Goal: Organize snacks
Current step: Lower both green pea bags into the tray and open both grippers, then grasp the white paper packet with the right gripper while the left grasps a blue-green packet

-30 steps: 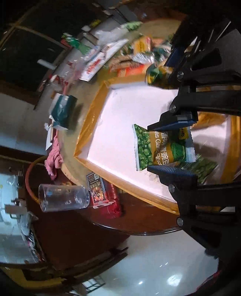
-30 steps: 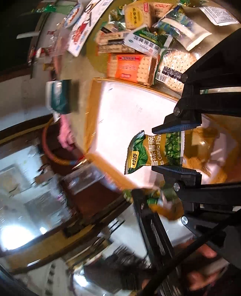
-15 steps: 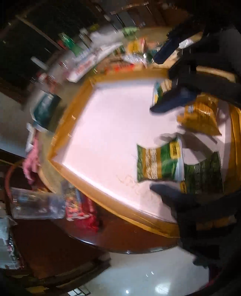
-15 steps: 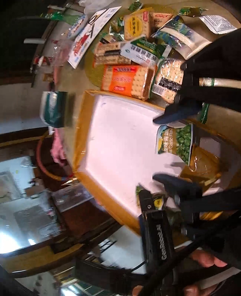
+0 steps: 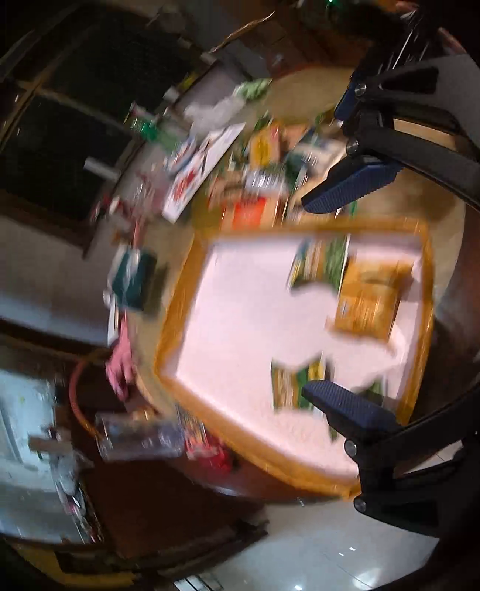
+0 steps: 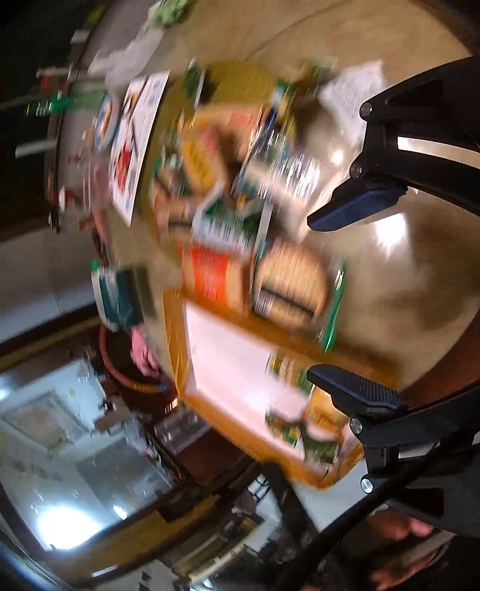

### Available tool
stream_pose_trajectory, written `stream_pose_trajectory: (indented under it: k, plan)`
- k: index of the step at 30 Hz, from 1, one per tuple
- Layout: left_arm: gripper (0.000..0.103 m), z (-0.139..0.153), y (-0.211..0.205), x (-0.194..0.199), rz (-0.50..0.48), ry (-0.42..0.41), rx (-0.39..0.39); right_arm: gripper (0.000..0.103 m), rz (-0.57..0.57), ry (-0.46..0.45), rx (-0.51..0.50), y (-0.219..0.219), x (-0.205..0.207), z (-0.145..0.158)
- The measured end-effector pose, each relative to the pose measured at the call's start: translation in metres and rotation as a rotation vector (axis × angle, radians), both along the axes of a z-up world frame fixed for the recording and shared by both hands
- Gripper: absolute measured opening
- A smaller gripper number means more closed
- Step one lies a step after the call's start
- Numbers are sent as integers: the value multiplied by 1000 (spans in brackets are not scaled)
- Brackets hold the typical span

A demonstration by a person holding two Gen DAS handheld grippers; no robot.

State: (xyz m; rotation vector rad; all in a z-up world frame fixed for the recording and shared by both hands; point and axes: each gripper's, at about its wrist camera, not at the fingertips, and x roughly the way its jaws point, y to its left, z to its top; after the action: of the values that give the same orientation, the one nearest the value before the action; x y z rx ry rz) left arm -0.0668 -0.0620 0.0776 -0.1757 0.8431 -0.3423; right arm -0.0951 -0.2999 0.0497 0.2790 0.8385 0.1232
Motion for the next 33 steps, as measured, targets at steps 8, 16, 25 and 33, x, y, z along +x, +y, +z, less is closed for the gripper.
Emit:
stream_pose_trajectory:
  k: [8,16,25,33]
  plan:
    - [92,-1,-67,-29,-176,-1,40,75,-205,65,-75,-80,-48,-20]
    - [92,-3,-95,-48,-231,1,58,75,-262,98,-39,-108,-67,-35]
    - [92,0,-95,-52,-229,14,52,75,-230,131,-18,-106,-62,-49]
    - [92,-7,-81,-47,-207,56,7,75,-183,104,-57,-88,-70,-39]
